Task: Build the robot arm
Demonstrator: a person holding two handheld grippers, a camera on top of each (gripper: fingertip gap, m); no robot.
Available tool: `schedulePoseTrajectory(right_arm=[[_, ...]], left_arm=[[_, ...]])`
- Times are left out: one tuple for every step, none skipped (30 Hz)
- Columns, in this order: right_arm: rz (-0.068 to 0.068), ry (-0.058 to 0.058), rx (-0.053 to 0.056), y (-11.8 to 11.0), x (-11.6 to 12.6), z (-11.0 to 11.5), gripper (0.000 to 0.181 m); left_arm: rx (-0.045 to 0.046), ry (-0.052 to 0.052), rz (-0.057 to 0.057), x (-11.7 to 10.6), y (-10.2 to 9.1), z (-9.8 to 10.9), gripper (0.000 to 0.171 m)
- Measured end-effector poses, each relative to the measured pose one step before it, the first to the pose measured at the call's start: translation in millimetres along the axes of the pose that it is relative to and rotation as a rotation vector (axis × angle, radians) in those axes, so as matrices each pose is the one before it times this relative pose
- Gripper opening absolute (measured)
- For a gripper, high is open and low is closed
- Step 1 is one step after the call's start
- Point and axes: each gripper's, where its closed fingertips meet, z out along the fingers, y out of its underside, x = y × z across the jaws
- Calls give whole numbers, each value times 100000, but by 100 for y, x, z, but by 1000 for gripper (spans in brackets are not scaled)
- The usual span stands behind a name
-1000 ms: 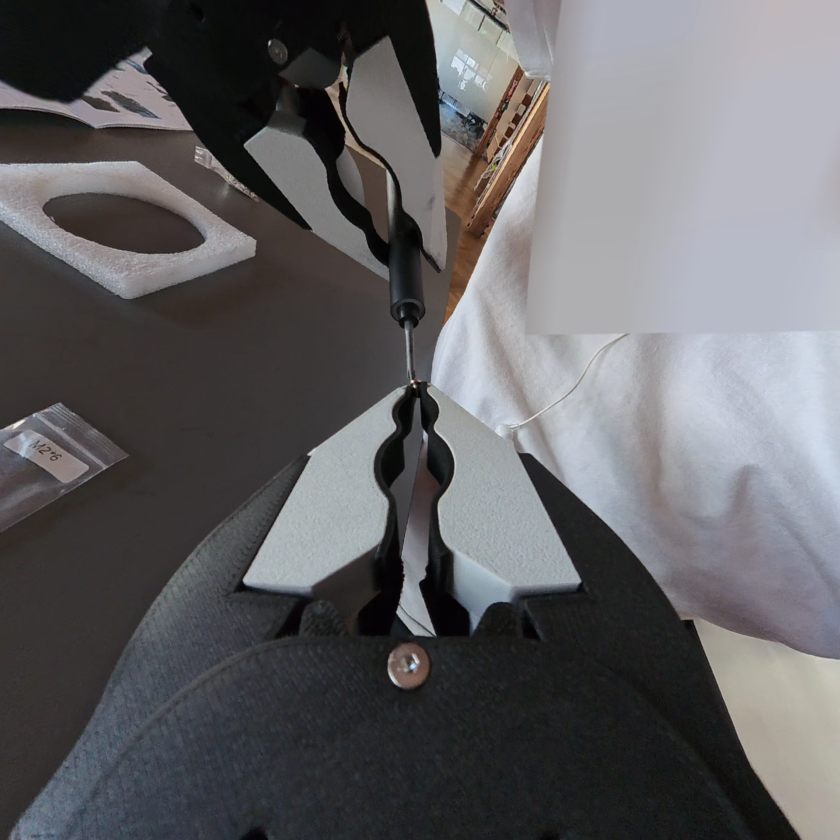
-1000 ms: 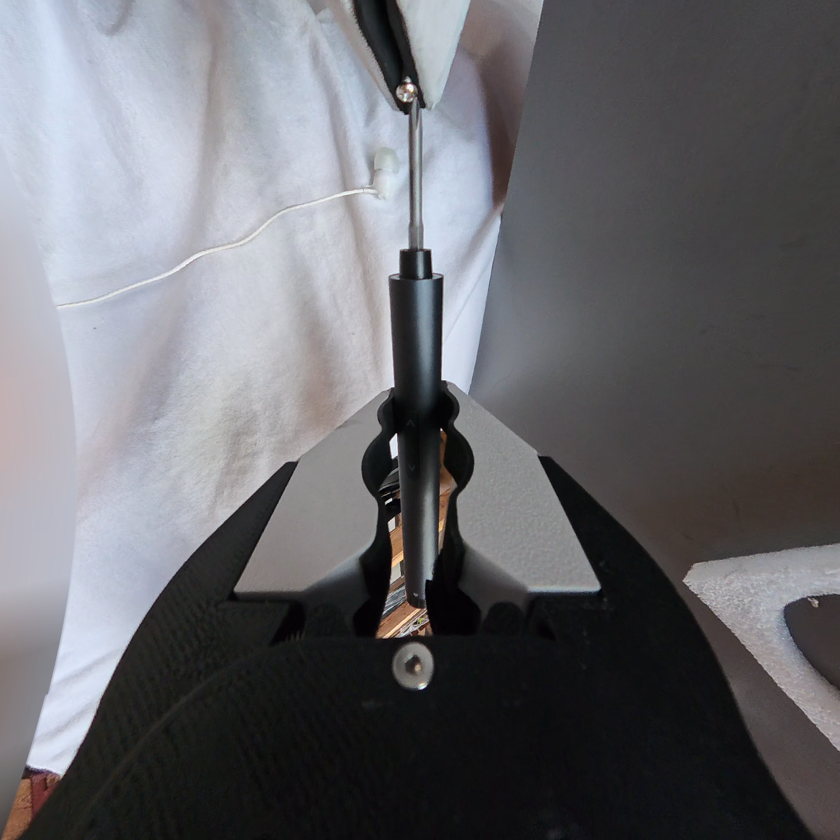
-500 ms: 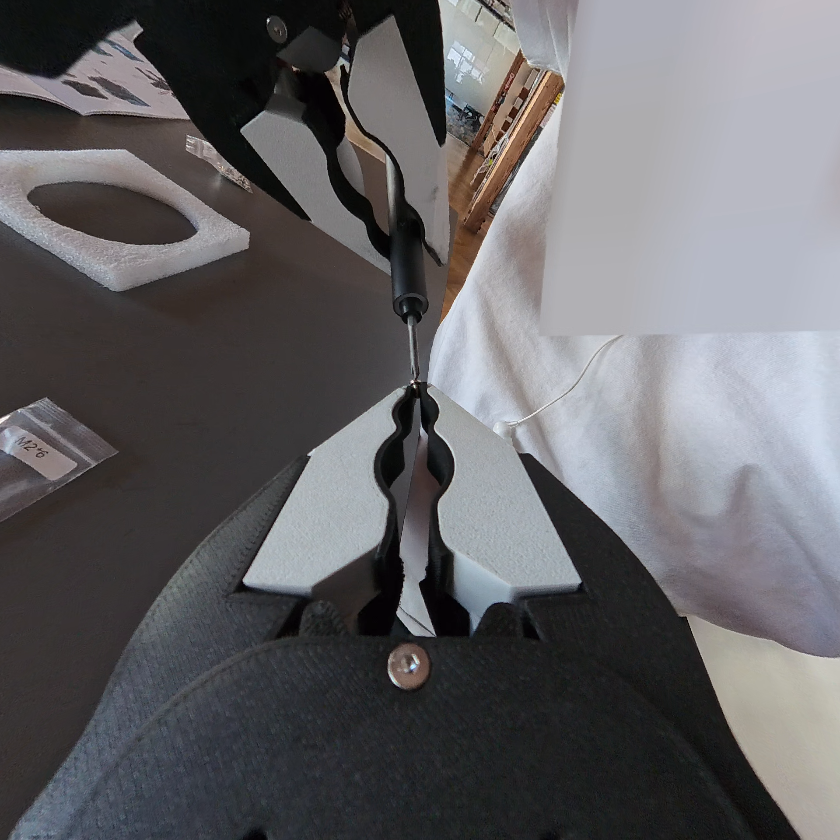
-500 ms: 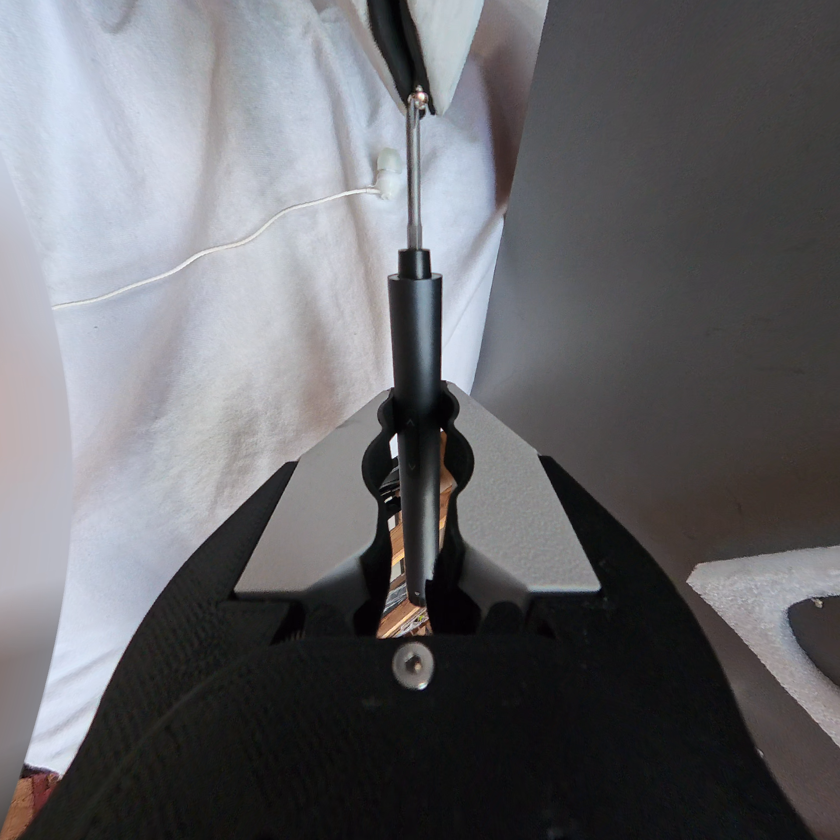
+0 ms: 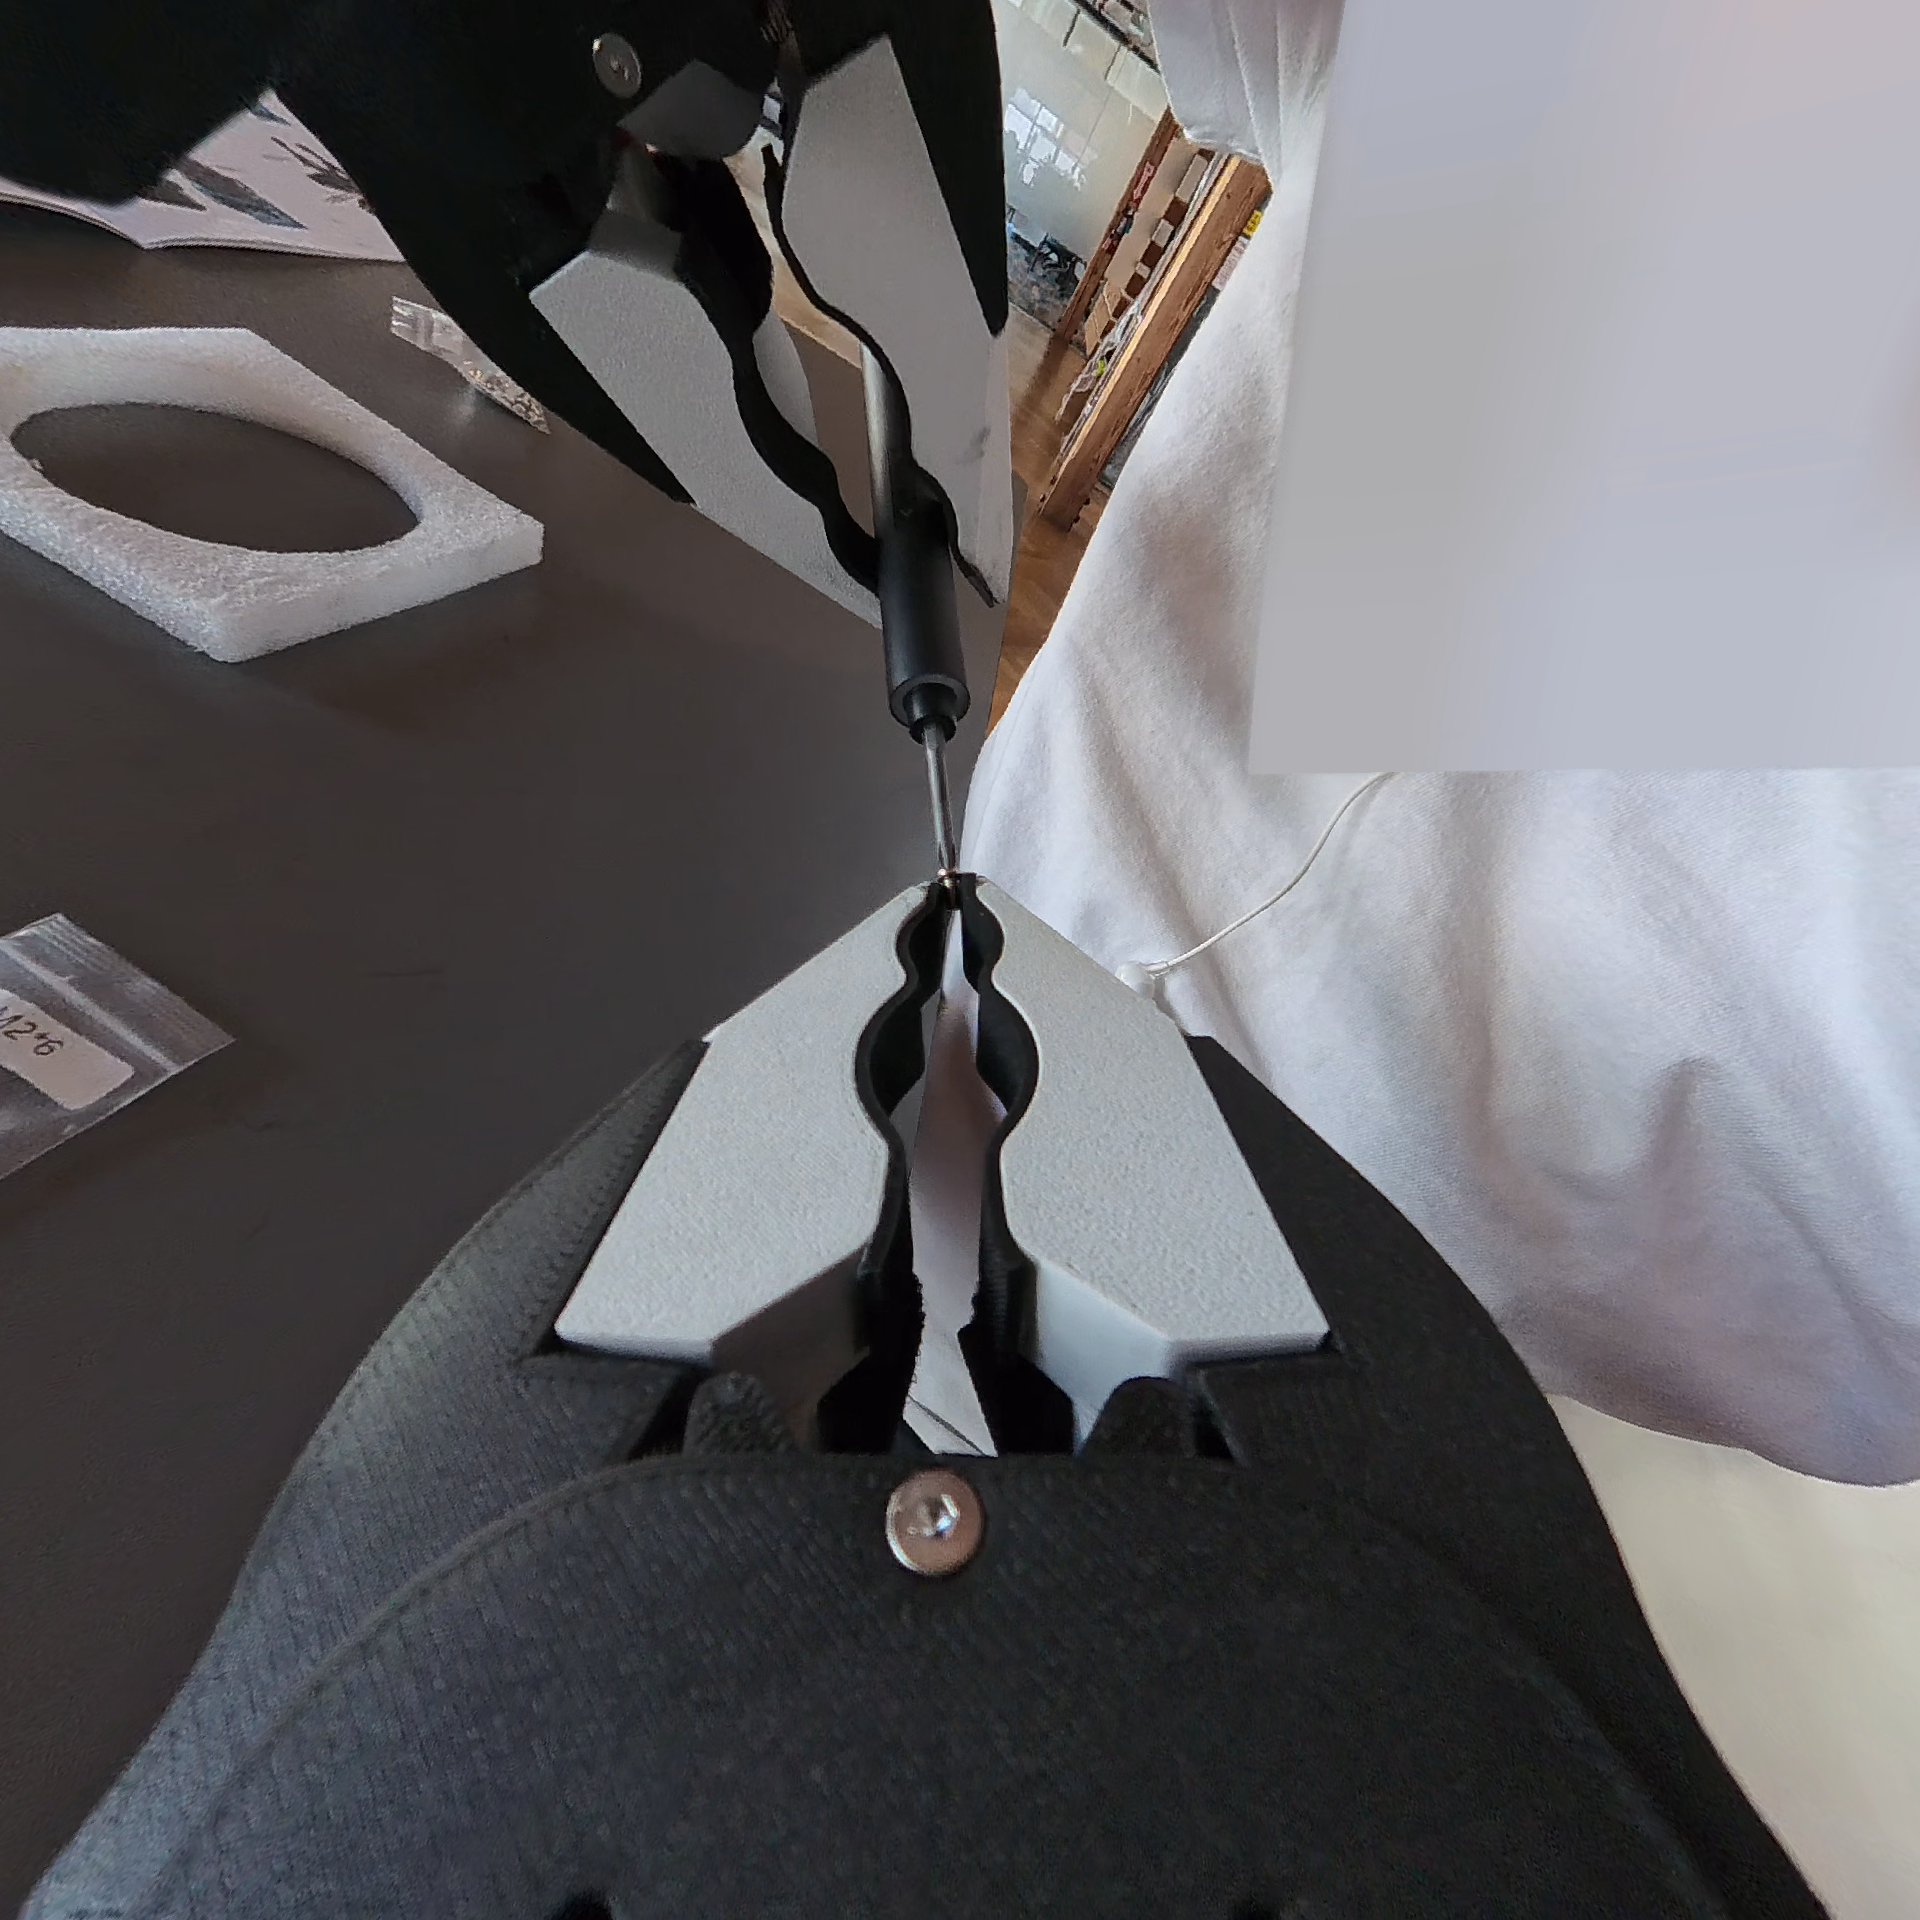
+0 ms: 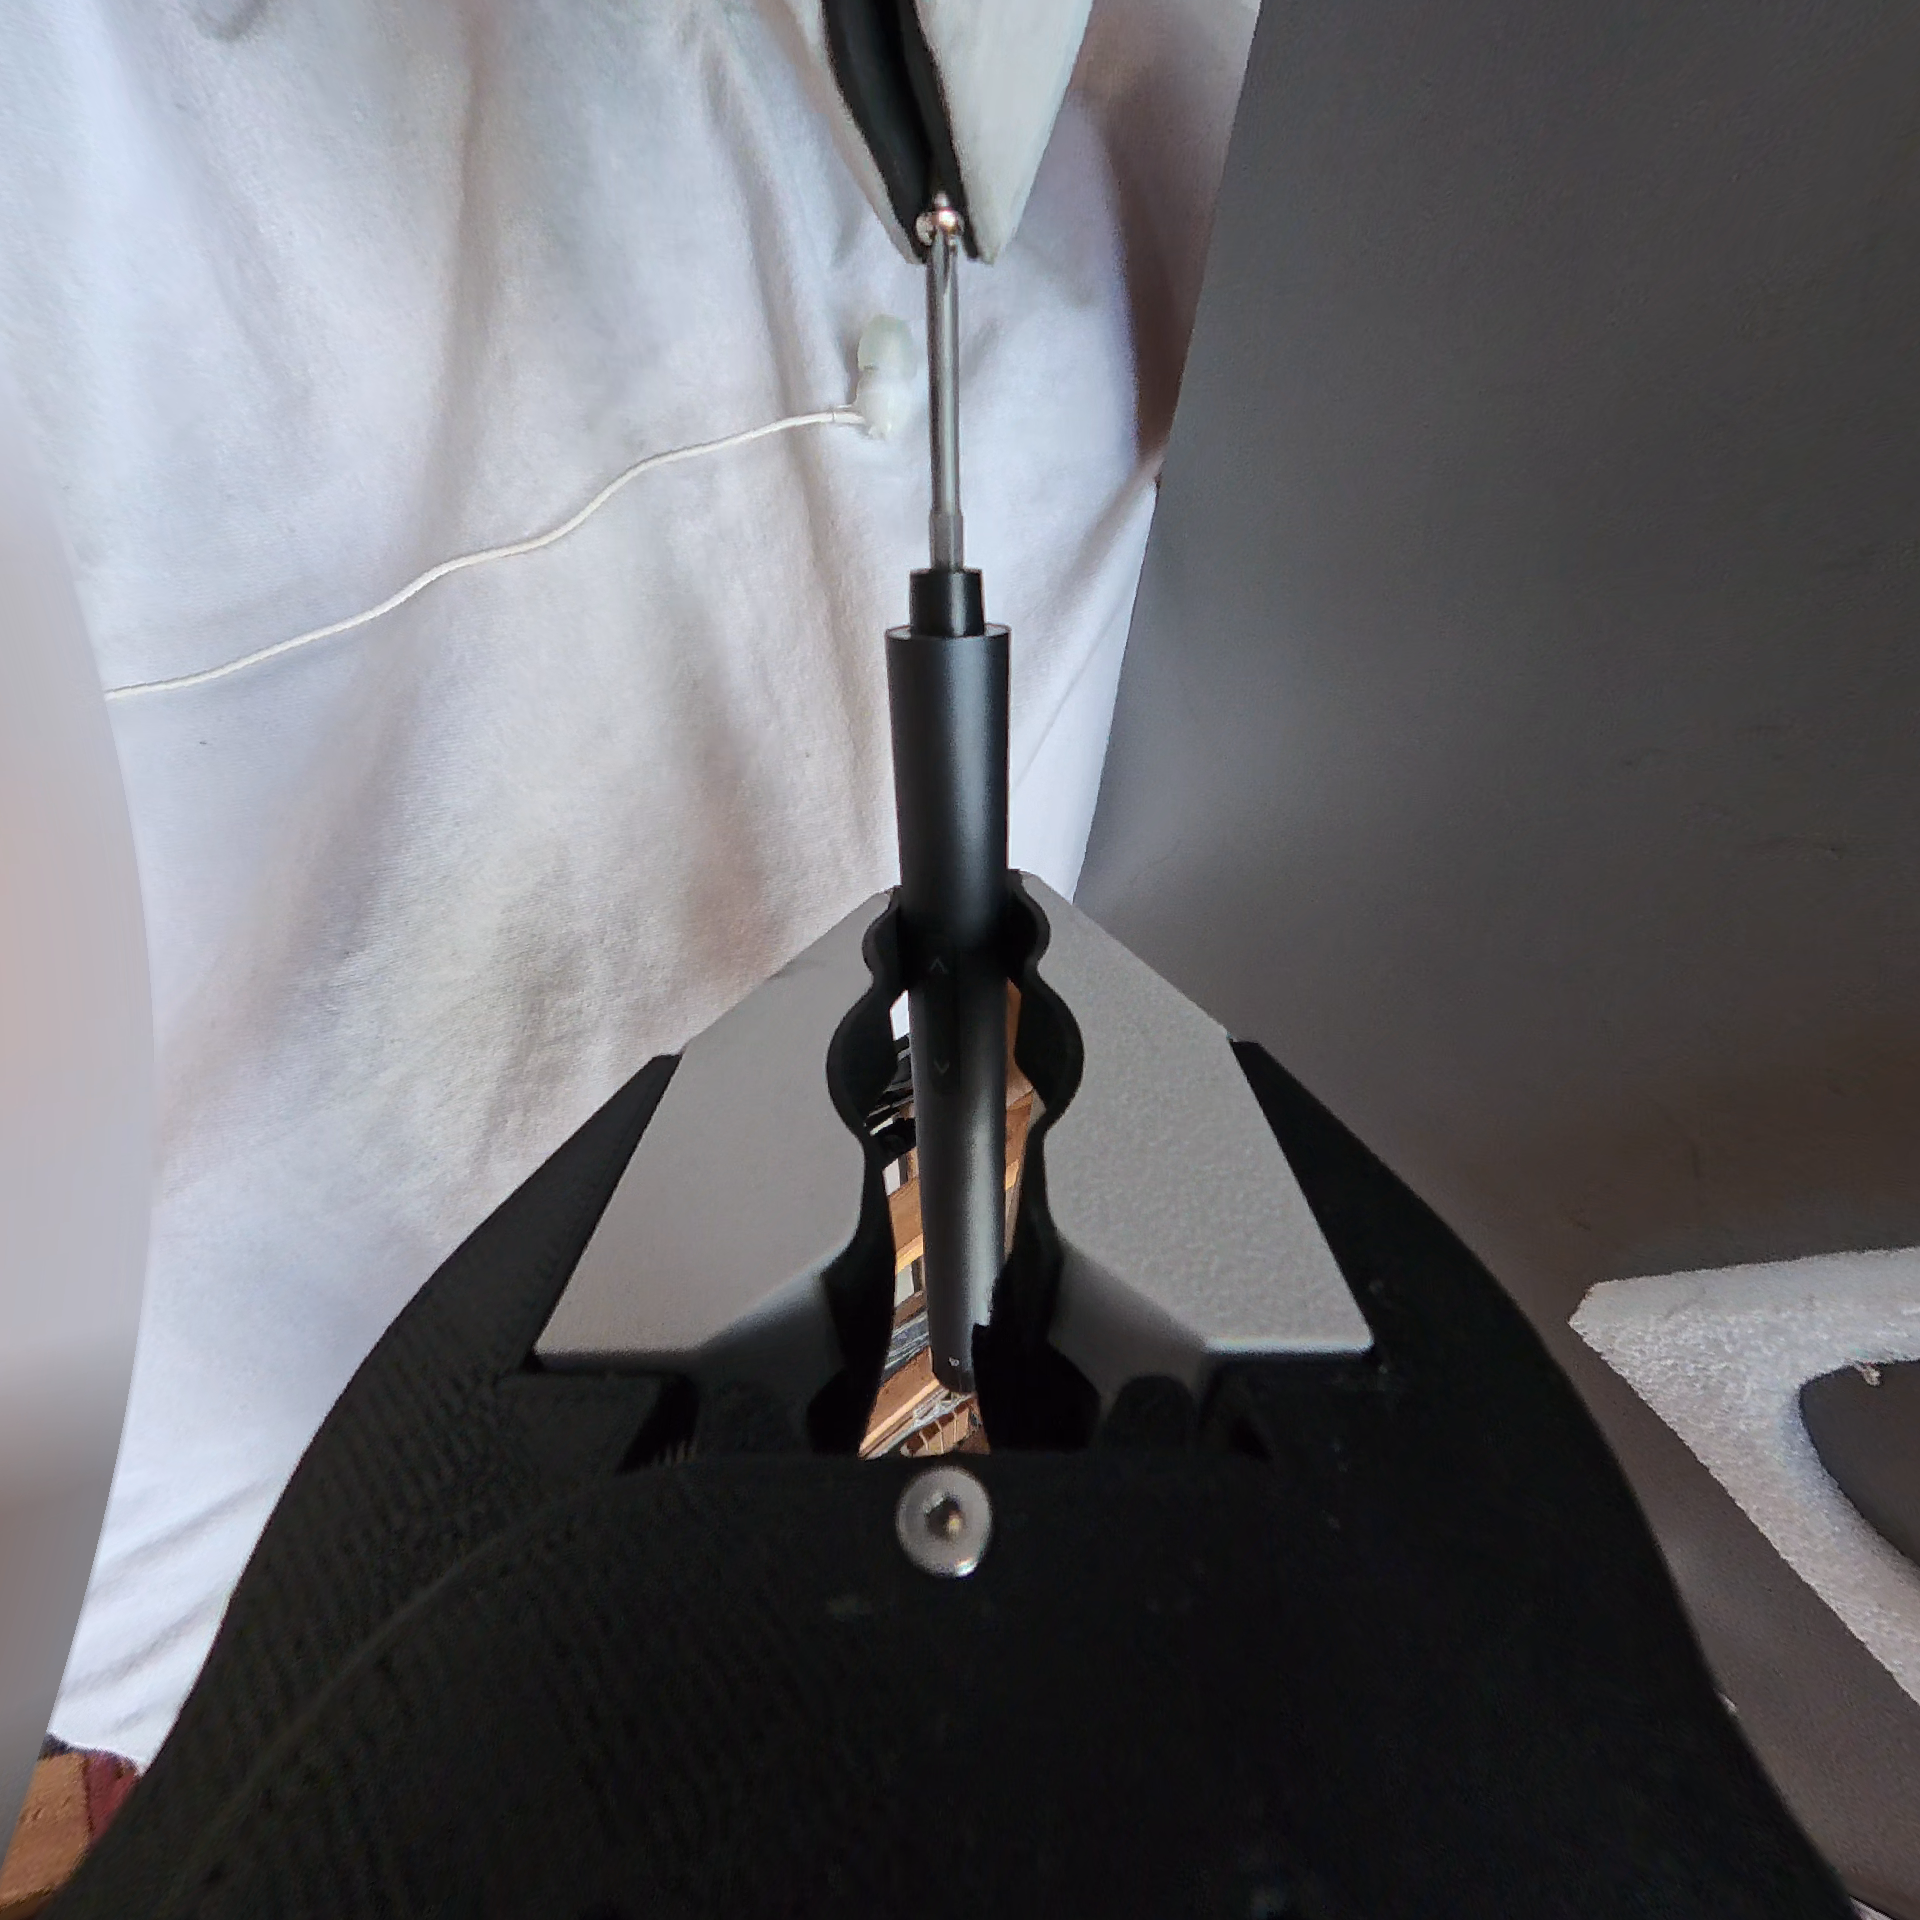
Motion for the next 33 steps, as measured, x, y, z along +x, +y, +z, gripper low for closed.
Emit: schedulePoseTrajectory(right_arm=[[-215, 322, -453, 41, 16, 39, 16], [-132, 504, -542, 45, 37, 26, 16], [-185, 702, -675, 50, 65, 17, 16], [-482, 1000, -582, 13, 75, -1, 16], [-583, 1084, -416, -19, 66, -25, 16], [-871, 1168, -446, -33, 53, -42, 16], [-670, 1216, -306, -46, 44, -46, 16], [-438, 819, -584, -8, -28, -33, 16], [-447, 406, -965, 64, -80, 2, 17], [-252, 871, -835, 81, 6, -5, 16], [-315, 1517, -446, 46, 113, -36, 17], [-537, 1351, -532, 95, 100, -26, 17], [-362, 748, -370, 79, 41, -40, 17], [-80, 373, -51, 26, 9, -20, 17], [-142, 73, -72, 3, -16, 2, 17], [-234, 78, -20, -21, -6, 29, 17], [4, 207, -280, 3, 11, 35, 17], [-70, 329, -142, -23, 38, 22, 17], [-281, 98, 163, -57, -6, -1, 17], [-123, -74, 17, -19, -25, -8, 17], [-36, 35, 25, -7, -4, -17, 17], [-98, -60, -2, -19, -20, 14, 17], [-15, 125, -216, 29, 14, 19, 17], [-40, 206, -278, 38, 18, 25, 17], [30, -50, -127, 13, 3, 21, 17], [-4, -128, 24, 4, -21, 7, 17], [63, 67, 1, -2, 12, 7, 17], [24, 58, -22, 7, 20, 0, 17], [36, -88, 113, -2, -12, 9, 17], [134, -65, -25, 13, -1, 12, 17], [29, 71, -141, 28, -5, 6, 17], [16, 213, -161, 24, 19, -1, 17], [-92, 94, 25, -6, -1, -7, 17]], left_arm=[[-591, 741, -494, 84, 72, 64, 1], [-776, 1018, -811, 101, 101, 77, 1], [-878, 1109, -1051, 93, 114, 72, 1], [-450, 1533, -1175, 146, 39, 72, 1], [-486, 2206, -1839, 217, 54, 78, 1], [-865, 1775, -2290, 110, 80, 81, 1], [-506, 1528, -2305, 57, 47, 56, 1], [50, 1603, -2219, 46, -21, 32, 1], [732, 907, -1541, -40, -121, -2, 1], [1122, 557, -856, -34, -133, -53, 1], [815, 658, -717, 14, -61, -65, 1], [722, 658, -742, 30, -44, -107, 1], [651, 259, -499, -15, -16, -99, 1], [407, -20, -259, -23, 14, -97, 1], [107, -198, -340, -57, 44, -53, 1], [-24, 212, -438, -6, 43, -17, 1], [-48, 343, -356, 30, 17, 27, 1], [-215, 133, -81, 14, 25, 39, 1], [-431, 102, 141, 24, 47, 58, 1], [-415, -15, 145, 13, 37, 57, 1], [-356, -54, 34, -8, 23, 57, 1], [-104, 131, -64, 24, -6, 34, 1], [204, 446, -42, 59, -49, 26, 1], [66, 61, -82, 2, -22, 18, 1], [-47, 9, 54, -8, 0, 8, 1], [-272, -58, -36, -4, 32, 22, 1], [-330, -138, -84, -28, 40, 11, 1], [-173, -189, 88, -24, 24, 27, 1], [-132, -140, -4, -21, 26, 12, 1], [37, -2, -194, -21, -10, 10, 1], [300, 273, -151, 31, -41, 5, 1], [332, 91, 16, 19, -47, -9, 1], [120, -18, 141, 15, -19, 2, 1]])
